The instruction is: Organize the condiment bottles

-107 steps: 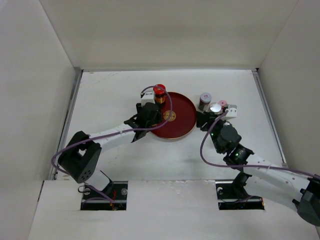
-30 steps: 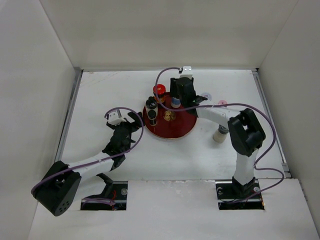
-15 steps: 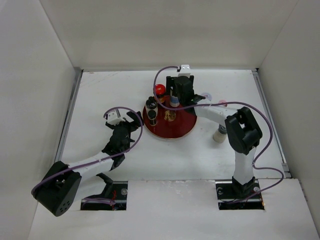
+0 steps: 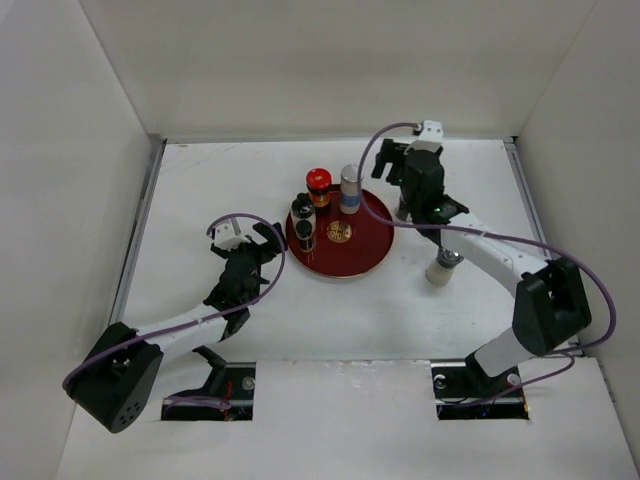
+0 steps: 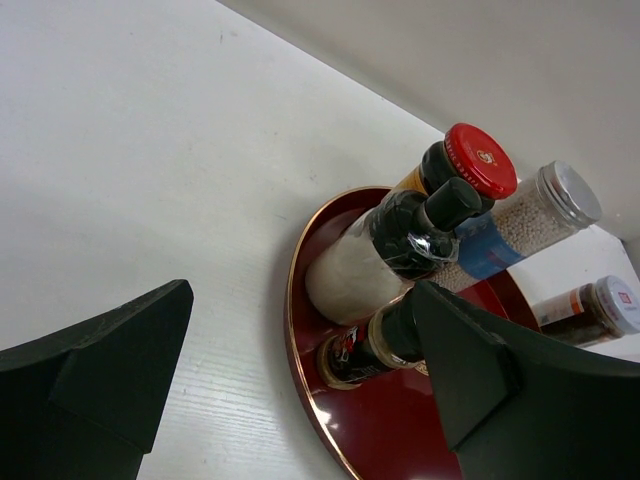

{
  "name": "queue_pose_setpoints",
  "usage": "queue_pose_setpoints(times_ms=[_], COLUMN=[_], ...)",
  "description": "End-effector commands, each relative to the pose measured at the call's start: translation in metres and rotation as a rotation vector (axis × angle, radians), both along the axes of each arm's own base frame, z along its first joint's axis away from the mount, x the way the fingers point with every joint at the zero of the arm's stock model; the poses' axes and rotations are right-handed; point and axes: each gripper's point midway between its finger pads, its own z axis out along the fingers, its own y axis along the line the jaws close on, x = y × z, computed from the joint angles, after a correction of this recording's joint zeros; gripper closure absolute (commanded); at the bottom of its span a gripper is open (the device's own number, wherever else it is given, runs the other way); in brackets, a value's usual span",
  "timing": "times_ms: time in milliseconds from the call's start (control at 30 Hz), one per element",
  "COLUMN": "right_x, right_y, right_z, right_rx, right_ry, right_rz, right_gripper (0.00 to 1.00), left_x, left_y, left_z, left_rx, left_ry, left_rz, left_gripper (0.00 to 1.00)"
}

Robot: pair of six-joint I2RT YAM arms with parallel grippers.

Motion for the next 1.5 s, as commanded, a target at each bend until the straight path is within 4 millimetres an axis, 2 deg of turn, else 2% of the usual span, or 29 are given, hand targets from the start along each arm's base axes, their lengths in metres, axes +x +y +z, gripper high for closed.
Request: queue_pose_setpoints(times_ms=[0, 100, 300, 467, 633, 933, 1067, 1200, 1267, 1367, 1467], right_x=[0.005, 0.006, 0.016, 0.021, 0.025, 0.034, 0.034, 0.033, 0.034, 0.032, 0.02], right_y=[-0.054, -0.081, -0.094, -0.085, -0.088, -0.086, -0.084, -0.086, -0.091, -0.099, -0.096], right_z=[-0.029, -0.058, -0.096, -0.112, -0.126, -0.136, -0.134, -0.132, -0.115, -0.073, -0.034], right_rx=[0.006, -0.033, -0.059, -0.058, -0.059, -0.059, -0.065, -0.077, -0.064, -0.033, -0.008], right_ry=[0.068, 0.17, 0.302, 0.348, 0.377, 0.396, 0.397, 0.403, 0.35, 0.231, 0.131], right_rz=[-0.125, -0.18, -0.166, -0.124, -0.136, -0.147, -0.142, -0.149, -0.174, -0.212, -0.198], right_gripper=[0.11, 0.15, 0.1, 0.09, 0.08, 0.13, 0.18, 0.39, 0.44, 0.47, 0.48], left_x=[0.002, 0.002, 0.003, 0.004, 0.003, 0.004, 0.004, 0.004, 0.004, 0.004, 0.004], left_y=[0.0, 0.0, -0.003, -0.006, -0.006, -0.004, -0.003, -0.003, -0.003, -0.003, -0.003], left_z=[0.012, 0.013, 0.01, 0.009, 0.01, 0.01, 0.009, 0.009, 0.009, 0.009, 0.009], left_rx=[-0.04, -0.041, -0.036, -0.037, -0.04, -0.041, -0.04, -0.04, -0.04, -0.04, -0.04], left_ry=[-0.045, -0.046, -0.038, -0.035, -0.038, -0.038, -0.036, -0.036, -0.036, -0.036, -0.037], left_rz=[0.005, 0.005, -0.001, -0.013, -0.013, -0.007, -0.006, -0.006, -0.006, -0.006, -0.006], left_gripper=[0.07, 0.07, 0.07, 0.07, 0.07, 0.07, 0.07, 0.07, 0.07, 0.07, 0.07])
